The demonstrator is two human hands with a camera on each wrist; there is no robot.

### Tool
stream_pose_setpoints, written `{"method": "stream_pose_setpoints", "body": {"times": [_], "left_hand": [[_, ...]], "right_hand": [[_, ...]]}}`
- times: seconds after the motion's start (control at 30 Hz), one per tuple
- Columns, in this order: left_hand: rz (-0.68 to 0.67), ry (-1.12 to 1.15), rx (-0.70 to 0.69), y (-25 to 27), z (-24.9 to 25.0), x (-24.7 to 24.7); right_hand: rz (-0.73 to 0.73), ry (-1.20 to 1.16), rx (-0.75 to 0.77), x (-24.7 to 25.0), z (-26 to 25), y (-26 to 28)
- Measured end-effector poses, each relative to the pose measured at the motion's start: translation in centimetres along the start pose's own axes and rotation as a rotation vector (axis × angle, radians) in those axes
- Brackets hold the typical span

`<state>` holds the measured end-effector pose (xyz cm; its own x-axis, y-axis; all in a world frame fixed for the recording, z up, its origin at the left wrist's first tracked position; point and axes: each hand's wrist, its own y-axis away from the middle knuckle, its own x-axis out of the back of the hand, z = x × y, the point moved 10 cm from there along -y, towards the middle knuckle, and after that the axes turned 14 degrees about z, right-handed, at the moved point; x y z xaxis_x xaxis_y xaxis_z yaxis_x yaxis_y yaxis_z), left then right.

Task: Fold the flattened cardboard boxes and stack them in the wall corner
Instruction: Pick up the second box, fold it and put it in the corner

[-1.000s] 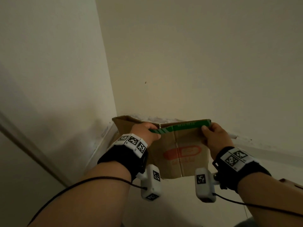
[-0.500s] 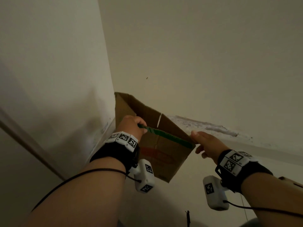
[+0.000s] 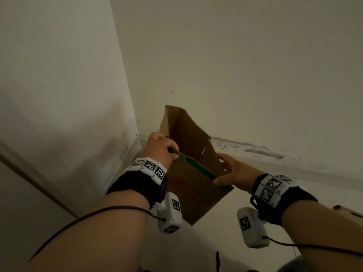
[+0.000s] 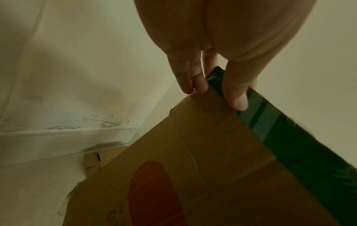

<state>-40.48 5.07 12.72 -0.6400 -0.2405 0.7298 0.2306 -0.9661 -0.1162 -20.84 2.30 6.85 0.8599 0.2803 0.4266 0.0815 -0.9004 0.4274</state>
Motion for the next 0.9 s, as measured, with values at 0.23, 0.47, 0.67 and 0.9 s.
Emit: {"method": "stream_pose_setpoints", "body": {"times": [0.23, 0.47, 0.67, 0.9], "left_hand": [[-0.059, -0.011, -0.058, 0.7, 1.6, -0.7], [-0.056, -0.017, -0.091, 0.6, 2.4, -1.0], [-0.135, 0.020, -0.090, 1.1, 2.7, -1.6], [-0.194, -0.055, 0.121, 1.1, -0.6, -2.3]], "right_hand": [[0.091, 0.101, 0.001, 1.6, -0.1, 0.1], [0.036, 0.405, 0.106, -0.2, -1.0, 1.3], [0.145, 0.446, 0.160, 1.1, -1.3, 1.3], [0.192, 0.358, 0.199, 1.7, -2.0, 1.3]]}}
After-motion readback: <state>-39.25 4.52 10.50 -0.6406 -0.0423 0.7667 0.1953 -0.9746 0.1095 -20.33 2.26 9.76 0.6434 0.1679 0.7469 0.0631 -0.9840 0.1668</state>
